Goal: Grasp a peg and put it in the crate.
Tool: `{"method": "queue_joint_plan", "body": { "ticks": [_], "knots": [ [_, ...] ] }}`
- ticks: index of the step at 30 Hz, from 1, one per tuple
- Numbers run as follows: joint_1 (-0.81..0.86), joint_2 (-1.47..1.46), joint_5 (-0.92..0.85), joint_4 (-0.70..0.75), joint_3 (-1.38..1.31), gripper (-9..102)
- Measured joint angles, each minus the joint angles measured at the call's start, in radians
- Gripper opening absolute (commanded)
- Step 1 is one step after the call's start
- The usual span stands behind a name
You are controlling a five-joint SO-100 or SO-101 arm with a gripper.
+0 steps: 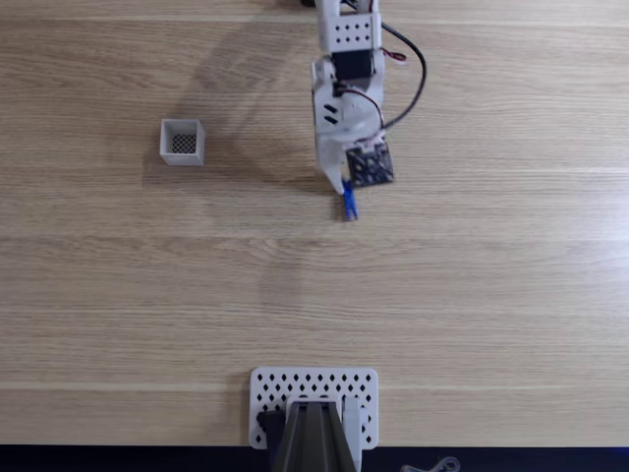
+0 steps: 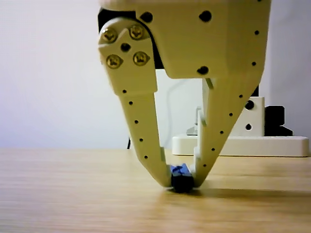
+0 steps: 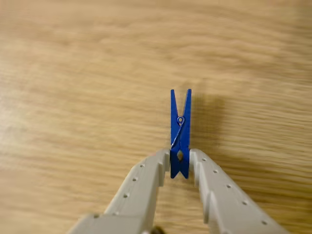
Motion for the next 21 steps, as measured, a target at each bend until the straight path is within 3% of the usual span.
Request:
{"method": "queue_joint_plan", "body": {
  "ticks": [12,16,21],
  "knots": [
    [0.322,0.291,0.144,-0.804,0.483,-1],
    [0.469,0.321,0.156,-0.948,0.538,-1],
    [0.62,0.325,0.179,-0.997,0.571,-1]
  ]
}}
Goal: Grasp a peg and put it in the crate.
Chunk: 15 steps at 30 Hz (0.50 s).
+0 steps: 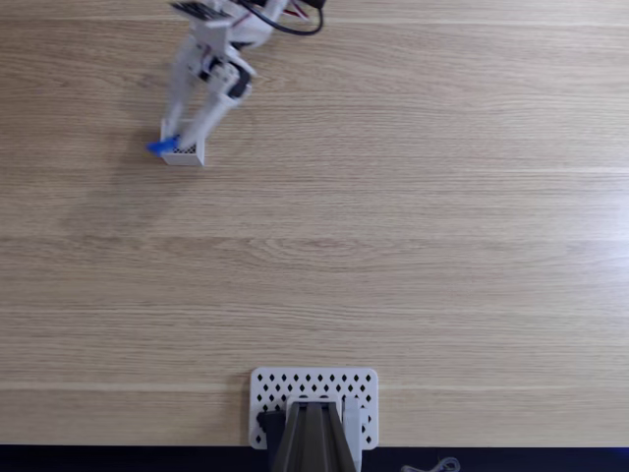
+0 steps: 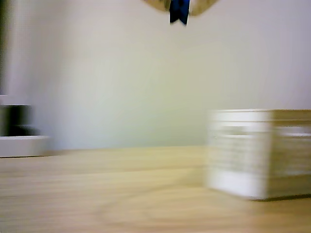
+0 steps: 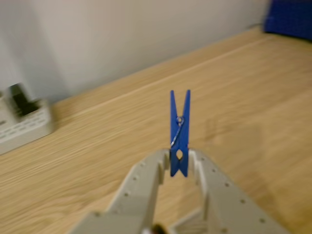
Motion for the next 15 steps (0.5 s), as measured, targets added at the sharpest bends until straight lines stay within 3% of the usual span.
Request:
{"method": "queue_joint_plan", "body": {
  "ticks": [7,15],
  "knots": [
    [0.077,0.002,0.009,-0.003,0.078,-1],
    [0.035,0.003,0.011,-0.003,0.178,-1]
  ]
}}
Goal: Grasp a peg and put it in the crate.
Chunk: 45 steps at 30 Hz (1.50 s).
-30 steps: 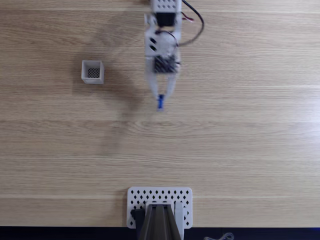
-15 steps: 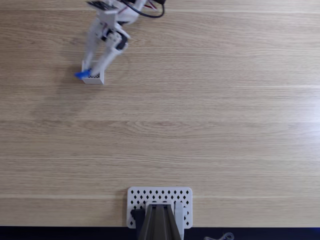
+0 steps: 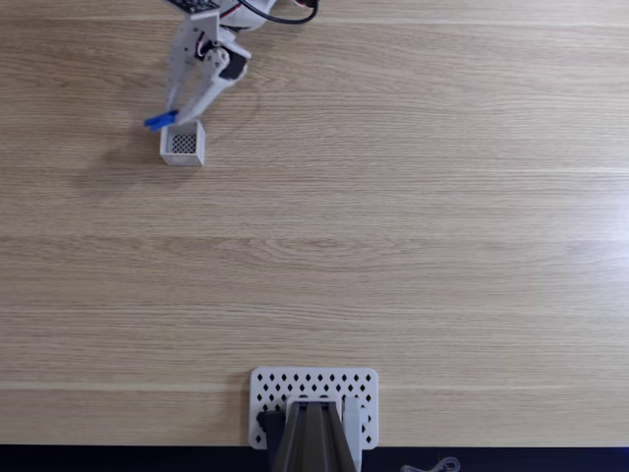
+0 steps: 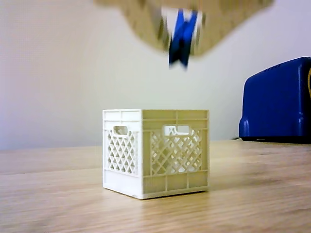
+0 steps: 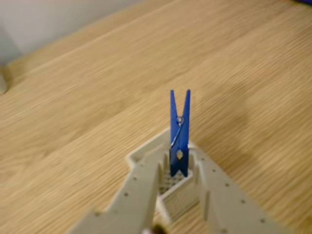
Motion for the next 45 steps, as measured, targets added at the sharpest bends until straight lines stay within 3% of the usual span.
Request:
{"method": "queue_joint_plan", "body": {
  "ticks": [18,34,42,45],
  "knots": [
    [-0.043,-0.087,0.0,-0.012,-0.089,-1],
    [0.025,-0.117,0.0,-0.012,-0.118,0],
    [0.026,-0.117,0.0,-0.012,-0.118,24],
    [0.026,-0.117,0.0,-0.012,-0.118,26]
  ]
}}
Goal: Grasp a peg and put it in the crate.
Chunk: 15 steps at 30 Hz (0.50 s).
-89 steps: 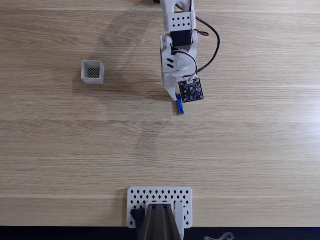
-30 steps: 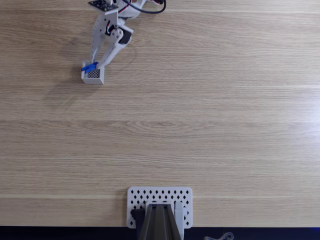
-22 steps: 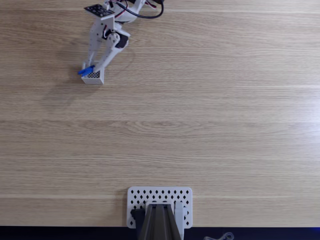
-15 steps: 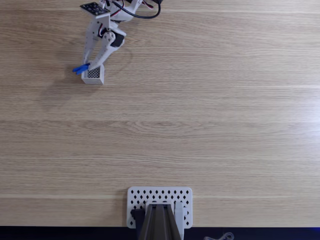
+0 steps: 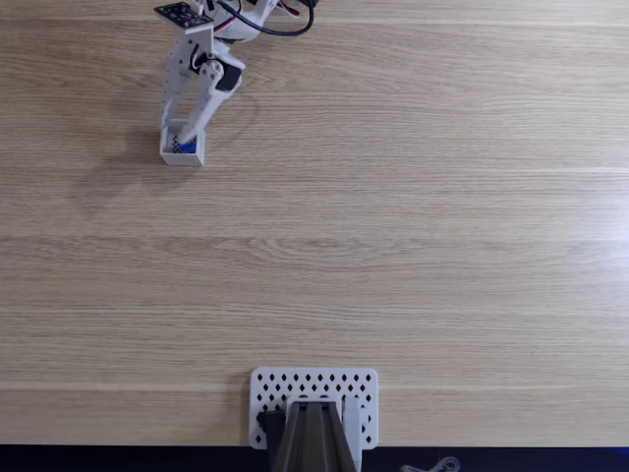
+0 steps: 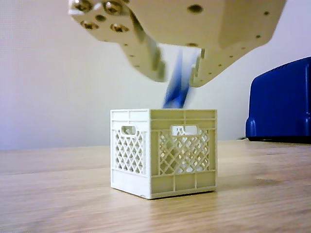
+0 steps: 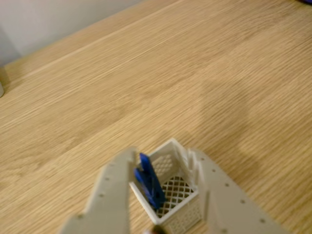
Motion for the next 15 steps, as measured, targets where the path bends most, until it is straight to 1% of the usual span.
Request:
{"method": "queue_joint_plan", "body": {
  "ticks": [3,7,8,10,11,15],
  "knots": [
    [0.0,0.0,0.0,0.0,0.0,20],
    [0.0,0.0,0.0,0.0,0.0,-2],
    [0.0,0.0,0.0,0.0,0.0,-4],
    [0.0,0.0,0.0,0.0,0.0,1],
    [0.0,0.0,0.0,0.0,0.0,1],
    [-0.014,0.031,0.005,0.005,0.0,-1]
  ]
}}
